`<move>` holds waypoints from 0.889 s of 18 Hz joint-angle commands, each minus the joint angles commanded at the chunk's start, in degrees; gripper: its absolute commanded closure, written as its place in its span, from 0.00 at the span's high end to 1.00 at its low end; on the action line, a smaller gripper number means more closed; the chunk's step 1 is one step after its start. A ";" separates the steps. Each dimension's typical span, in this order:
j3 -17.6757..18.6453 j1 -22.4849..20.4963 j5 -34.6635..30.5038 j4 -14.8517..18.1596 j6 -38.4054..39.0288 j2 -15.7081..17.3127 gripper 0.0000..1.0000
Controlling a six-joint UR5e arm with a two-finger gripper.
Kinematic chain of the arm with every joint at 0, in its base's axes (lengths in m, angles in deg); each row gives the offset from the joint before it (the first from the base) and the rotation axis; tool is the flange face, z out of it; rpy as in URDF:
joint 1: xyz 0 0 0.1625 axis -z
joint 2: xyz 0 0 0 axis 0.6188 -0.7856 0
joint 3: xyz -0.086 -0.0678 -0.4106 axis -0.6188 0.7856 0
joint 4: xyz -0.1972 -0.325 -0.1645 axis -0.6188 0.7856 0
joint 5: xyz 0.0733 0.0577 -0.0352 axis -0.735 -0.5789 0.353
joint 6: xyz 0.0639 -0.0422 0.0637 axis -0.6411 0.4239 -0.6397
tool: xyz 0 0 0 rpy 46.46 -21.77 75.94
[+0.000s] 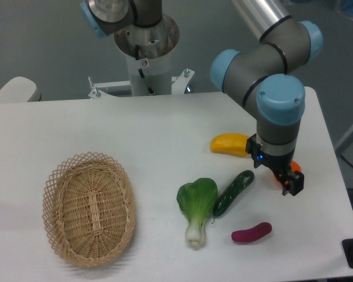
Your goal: Pick up the cucumber from the table
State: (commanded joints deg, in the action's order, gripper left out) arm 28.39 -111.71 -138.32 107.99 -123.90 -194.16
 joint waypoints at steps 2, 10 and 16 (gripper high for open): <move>0.87 -0.62 0.09 -0.35 0.09 -0.62 1.00; 8.52 -0.62 0.18 -8.16 10.52 -3.69 1.00; 12.04 -0.35 0.09 -9.75 12.66 -4.14 1.00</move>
State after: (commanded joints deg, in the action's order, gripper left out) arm 40.43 -112.07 -138.23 98.24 -111.25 -198.29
